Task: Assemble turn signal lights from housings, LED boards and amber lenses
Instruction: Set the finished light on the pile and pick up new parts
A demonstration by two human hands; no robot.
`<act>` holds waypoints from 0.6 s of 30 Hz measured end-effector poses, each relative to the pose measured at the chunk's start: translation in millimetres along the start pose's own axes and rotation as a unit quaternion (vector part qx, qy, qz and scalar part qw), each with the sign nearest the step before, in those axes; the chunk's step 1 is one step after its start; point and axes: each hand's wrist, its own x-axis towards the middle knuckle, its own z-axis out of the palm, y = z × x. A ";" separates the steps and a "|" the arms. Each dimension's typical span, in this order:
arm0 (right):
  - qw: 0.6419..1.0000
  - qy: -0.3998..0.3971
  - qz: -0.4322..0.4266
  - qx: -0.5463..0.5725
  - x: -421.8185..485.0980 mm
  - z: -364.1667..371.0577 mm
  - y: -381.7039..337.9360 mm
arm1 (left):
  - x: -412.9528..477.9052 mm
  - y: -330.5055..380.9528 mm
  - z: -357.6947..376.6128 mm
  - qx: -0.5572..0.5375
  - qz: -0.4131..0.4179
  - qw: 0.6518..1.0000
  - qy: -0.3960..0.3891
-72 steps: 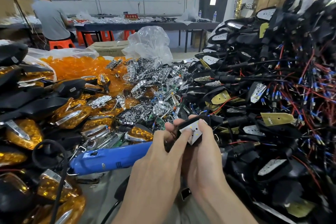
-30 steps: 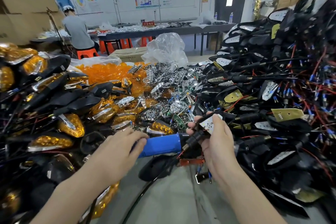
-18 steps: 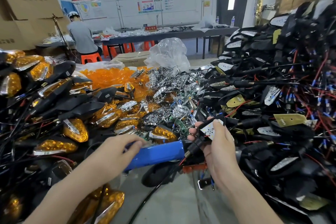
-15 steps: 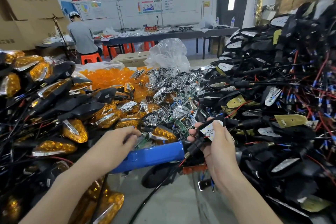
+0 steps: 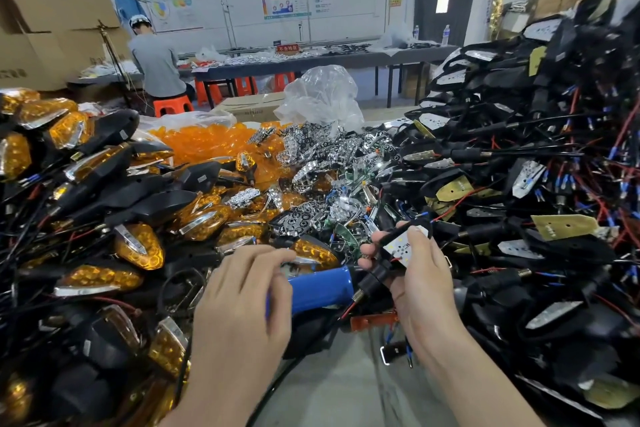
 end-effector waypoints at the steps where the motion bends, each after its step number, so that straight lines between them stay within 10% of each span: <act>1: 1.000 0.000 -0.002 -0.003 0.0 -0.4 0.3 | 3.8 0.4 3.3 0.018 0.038 0.999 -0.003; 8: 1.000 0.002 -0.008 -0.019 3.6 -1.1 4.9 | 45.7 -42.6 19.4 0.057 0.173 0.979 -0.094; 18: 0.999 -0.008 -0.003 -0.036 5.0 -4.1 7.5 | 70.8 -94.0 45.0 0.003 -0.154 0.940 -0.306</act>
